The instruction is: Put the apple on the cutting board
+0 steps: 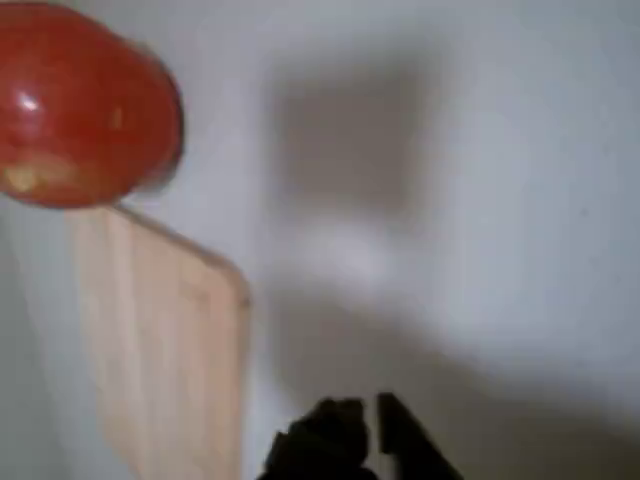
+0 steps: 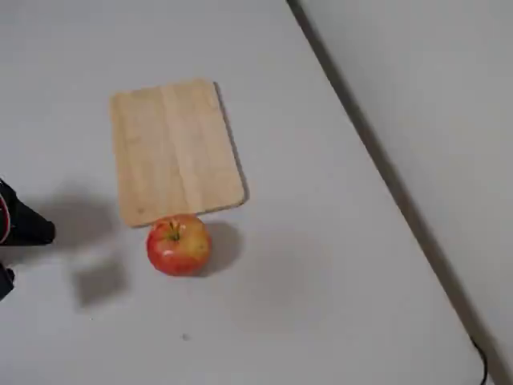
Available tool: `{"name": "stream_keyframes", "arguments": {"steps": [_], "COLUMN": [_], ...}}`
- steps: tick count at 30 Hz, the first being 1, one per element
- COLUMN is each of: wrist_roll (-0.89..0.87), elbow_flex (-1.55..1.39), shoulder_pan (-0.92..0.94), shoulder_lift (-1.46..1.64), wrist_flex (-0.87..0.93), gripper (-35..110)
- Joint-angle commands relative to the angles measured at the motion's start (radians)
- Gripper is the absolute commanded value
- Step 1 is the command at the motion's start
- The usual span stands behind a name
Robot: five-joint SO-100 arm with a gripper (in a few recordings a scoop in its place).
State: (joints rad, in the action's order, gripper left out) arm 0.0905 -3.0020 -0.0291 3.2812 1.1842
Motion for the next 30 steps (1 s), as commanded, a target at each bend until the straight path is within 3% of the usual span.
{"name": "stream_keyframes", "arguments": {"steps": [1, 27, 30], "wrist_roll": [-0.005, -0.005, -0.003], "elbow_flex": [0.005, 0.005, 0.005], "shoulder_pan": [0.003, 0.003, 0.008], "shoulder_lift": [0.009, 0.009, 0.009], "wrist_flex": [-0.006, -0.006, -0.009], "gripper": [3, 4, 23]}}
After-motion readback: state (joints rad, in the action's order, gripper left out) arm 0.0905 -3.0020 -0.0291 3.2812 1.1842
